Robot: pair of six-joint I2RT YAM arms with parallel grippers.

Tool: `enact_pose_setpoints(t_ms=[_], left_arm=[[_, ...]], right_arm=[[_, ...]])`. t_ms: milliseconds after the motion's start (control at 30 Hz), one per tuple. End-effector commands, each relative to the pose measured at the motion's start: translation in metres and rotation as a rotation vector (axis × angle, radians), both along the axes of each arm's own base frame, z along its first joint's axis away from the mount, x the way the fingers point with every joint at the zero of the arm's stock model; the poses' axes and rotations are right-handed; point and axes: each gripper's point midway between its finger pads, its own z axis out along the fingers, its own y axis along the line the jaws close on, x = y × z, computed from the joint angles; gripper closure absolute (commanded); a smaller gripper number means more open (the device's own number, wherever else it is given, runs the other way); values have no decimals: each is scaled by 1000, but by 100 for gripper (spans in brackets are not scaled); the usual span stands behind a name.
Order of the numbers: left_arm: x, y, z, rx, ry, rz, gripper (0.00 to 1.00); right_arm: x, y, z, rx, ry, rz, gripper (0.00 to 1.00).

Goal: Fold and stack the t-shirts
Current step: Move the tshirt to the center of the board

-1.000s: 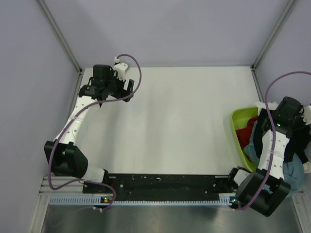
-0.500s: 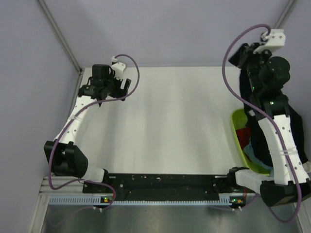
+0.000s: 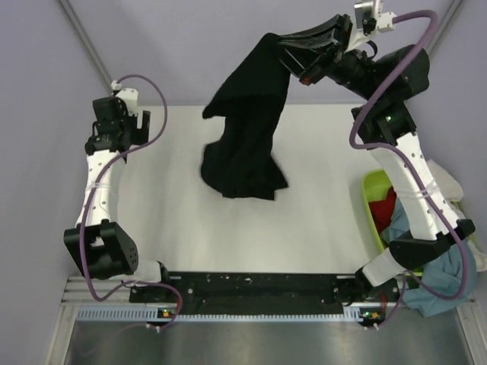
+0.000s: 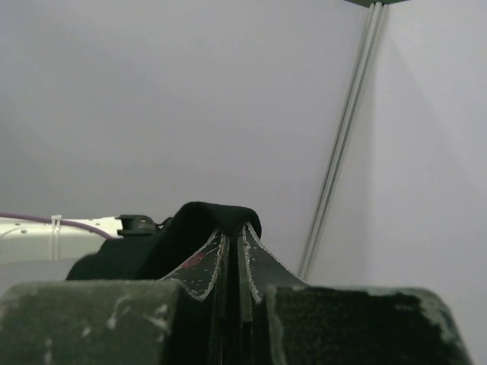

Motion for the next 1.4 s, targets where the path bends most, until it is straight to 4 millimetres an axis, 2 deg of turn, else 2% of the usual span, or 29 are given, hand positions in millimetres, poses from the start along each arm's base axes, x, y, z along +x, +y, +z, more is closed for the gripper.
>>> enact_pose_setpoints(t_ms=[0, 67, 167, 233, 300, 333, 400, 500, 600, 733, 800, 833, 900, 1067, 1133, 1200, 1300, 1367], left_arm=[[9, 27, 49, 23, -148, 75, 6], [10, 29, 48, 27, -148, 78, 6], [10, 29, 44, 28, -140, 73, 5], [10, 25, 38, 24, -118, 46, 5], [6, 16, 23, 17, -65, -19, 7], [5, 4, 14, 2, -38, -92, 10], [-4, -16, -11, -15, 39, -231, 23], [-21, -43, -49, -45, 152, -425, 27], [-23, -45, -77, -31, 223, -486, 26], [-5, -39, -108, -18, 326, -508, 23], [10, -44, -121, 1, 415, -540, 23], [13, -50, -138, 6, 489, -552, 23], [15, -62, -157, 27, 597, -594, 25], [34, -69, -189, 58, 660, -658, 20], [32, -64, -200, 75, 713, -662, 19], [19, -61, -210, 80, 781, -689, 19], [-1, -67, -221, 64, 837, -776, 18], [-6, -67, -232, 86, 867, -790, 18]], right_arm=[[5, -6, 10, 70, -23, -38, 100], [50, 6, -34, 12, 57, -141, 100], [110, 23, -114, -114, 173, -266, 100], [137, 26, -164, -209, 247, -323, 100], [152, 23, -210, -286, 325, -334, 100], [155, 19, -228, -311, 348, -329, 100], [153, 10, -264, -381, 380, -289, 100], [136, -7, -321, -508, 416, -192, 100], [129, -34, -373, -636, 530, -265, 100], [128, -60, -428, -717, 647, -398, 100], [125, -62, -442, -737, 678, -405, 100], [125, -64, -447, -744, 691, -415, 100], [127, -68, -453, -754, 702, -438, 100], [138, -78, -460, -761, 723, -485, 100], [143, -83, -457, -743, 736, -495, 100], [146, -87, -451, -726, 740, -508, 100], [150, -93, -447, -719, 736, -536, 100], [152, -94, -444, -716, 729, -545, 100]])
